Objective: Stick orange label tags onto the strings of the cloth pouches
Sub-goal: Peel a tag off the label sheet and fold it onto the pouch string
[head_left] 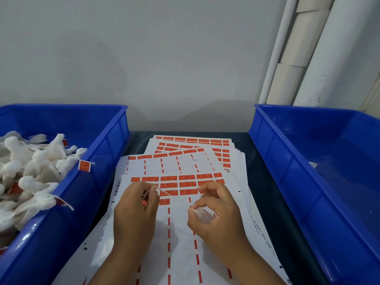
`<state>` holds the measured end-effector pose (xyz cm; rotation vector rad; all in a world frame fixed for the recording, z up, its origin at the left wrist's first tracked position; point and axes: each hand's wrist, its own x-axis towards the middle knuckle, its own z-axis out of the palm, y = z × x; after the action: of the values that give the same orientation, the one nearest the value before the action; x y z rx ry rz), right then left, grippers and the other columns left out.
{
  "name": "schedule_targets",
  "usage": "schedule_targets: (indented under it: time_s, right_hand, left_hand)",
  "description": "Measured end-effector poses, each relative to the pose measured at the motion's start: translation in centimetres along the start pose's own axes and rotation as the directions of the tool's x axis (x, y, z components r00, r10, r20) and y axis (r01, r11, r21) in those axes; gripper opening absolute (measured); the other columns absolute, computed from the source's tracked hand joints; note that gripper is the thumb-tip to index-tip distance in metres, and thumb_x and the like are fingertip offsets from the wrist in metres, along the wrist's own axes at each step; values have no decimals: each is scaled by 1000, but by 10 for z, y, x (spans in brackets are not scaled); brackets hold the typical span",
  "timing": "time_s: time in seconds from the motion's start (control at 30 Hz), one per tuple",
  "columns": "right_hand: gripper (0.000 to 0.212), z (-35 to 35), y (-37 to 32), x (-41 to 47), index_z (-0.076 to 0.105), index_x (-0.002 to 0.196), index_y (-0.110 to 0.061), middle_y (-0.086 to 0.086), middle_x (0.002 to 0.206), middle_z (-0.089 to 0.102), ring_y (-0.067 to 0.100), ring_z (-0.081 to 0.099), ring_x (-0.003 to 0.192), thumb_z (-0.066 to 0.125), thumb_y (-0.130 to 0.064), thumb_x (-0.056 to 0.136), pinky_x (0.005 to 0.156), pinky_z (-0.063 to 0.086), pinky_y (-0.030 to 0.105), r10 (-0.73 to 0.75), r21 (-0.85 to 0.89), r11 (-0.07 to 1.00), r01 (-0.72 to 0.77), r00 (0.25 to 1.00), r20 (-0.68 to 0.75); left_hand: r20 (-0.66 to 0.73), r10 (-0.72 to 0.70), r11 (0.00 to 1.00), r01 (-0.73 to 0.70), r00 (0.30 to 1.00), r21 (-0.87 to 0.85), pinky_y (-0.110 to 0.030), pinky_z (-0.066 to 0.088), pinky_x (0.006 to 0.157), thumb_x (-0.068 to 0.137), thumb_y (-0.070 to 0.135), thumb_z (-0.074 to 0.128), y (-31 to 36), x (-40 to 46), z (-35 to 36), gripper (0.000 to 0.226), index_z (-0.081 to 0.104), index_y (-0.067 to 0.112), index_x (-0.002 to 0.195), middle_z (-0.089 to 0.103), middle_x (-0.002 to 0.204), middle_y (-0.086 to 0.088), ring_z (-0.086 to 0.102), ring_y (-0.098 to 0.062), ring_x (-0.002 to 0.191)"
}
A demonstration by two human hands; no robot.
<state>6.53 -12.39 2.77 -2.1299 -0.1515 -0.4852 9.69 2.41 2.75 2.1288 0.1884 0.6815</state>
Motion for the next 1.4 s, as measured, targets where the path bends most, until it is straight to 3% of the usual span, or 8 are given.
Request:
schedule_targets:
  time_s: [0.23, 0.4, 0.5, 0.8, 1.0, 1.13, 1.27, 1.4]
  right_hand:
    - [21, -1, 1, -2, 49, 87, -40, -38, 97, 56, -12, 54, 98, 42, -57, 77, 70, 43, 2, 115, 144, 976, -165, 946, 302]
    - [7, 0, 1, -1, 47, 89, -54, -38, 89, 52, -4, 56, 86, 53, -54, 87, 64, 42, 3, 170, 52, 976, -210, 893, 417]
    - [40, 1, -1, 0, 54, 106, -46, -39, 100, 51, -6, 53, 91, 35, -72, 83, 75, 37, 8, 157, 11, 981, -195, 822, 548]
    - [19, -5, -1, 4, 62, 78, -32, -14, 85, 63, 9, 59, 86, 58, -48, 88, 76, 47, 20, 231, 67, 935, -349, 742, 630]
    - [17, -16, 2, 11, 72, 75, -20, -3, 77, 69, 9, 66, 77, 65, -35, 80, 69, 54, 20, 334, 592, 574, -566, 821, 462]
    - [18, -19, 12, 18, 77, 79, -22, 2, 86, 73, 20, 66, 86, 71, -33, 66, 89, 54, 42, 478, 795, 309, -522, 808, 345]
    - [14, -12, 15, 17, 74, 87, -40, -17, 93, 71, 15, 66, 94, 66, -28, 86, 76, 58, 30, 509, 608, 611, -508, 839, 189]
    - [10, -3, 17, 10, 63, 99, -35, -27, 92, 63, 1, 60, 86, 56, -29, 93, 56, 41, 4, 344, 247, 888, -388, 916, 204]
  left_hand:
    - [7, -17, 998, 18, 1000, -66, -10, 37, 57, 86, 29, 55, 1, -1, 3, 3, 52, 28, 83, 53, 78, 16, 53, 2, 64]
    - [-94, -15, 985, -1, 995, -172, -14, 43, 56, 77, 44, 41, 4, -1, 0, 22, 54, 27, 85, 57, 78, 14, 57, -3, 66]
    - [-151, -44, 974, 10, 988, -225, -13, 41, 56, 78, 46, 41, 1, 1, -3, 24, 55, 29, 89, 61, 82, 8, 59, -5, 67]
    - [-187, -128, 956, 71, 974, -284, -15, 46, 56, 77, 46, 48, -1, 3, -3, 24, 60, 33, 93, 64, 81, 13, 63, -7, 69]
    - [24, -201, 964, 202, 979, -171, -7, 39, 49, 80, 27, 69, -4, 5, 1, 18, 57, 37, 72, 53, 74, 29, 57, 0, 65]
    - [323, -90, 994, 104, 942, -26, -7, 35, 54, 81, 30, 68, 3, -10, 11, 17, 57, 37, 69, 54, 74, 29, 55, -2, 68]
    - [604, 61, 998, -64, 795, -17, -1, 40, 59, 86, 30, 62, 14, -20, 14, 23, 54, 42, 69, 52, 79, 32, 55, 2, 76]
    - [594, 185, 983, -158, 783, -97, 1, 40, 69, 88, 27, 59, 18, -24, 11, 26, 49, 45, 72, 50, 85, 31, 54, 3, 83]
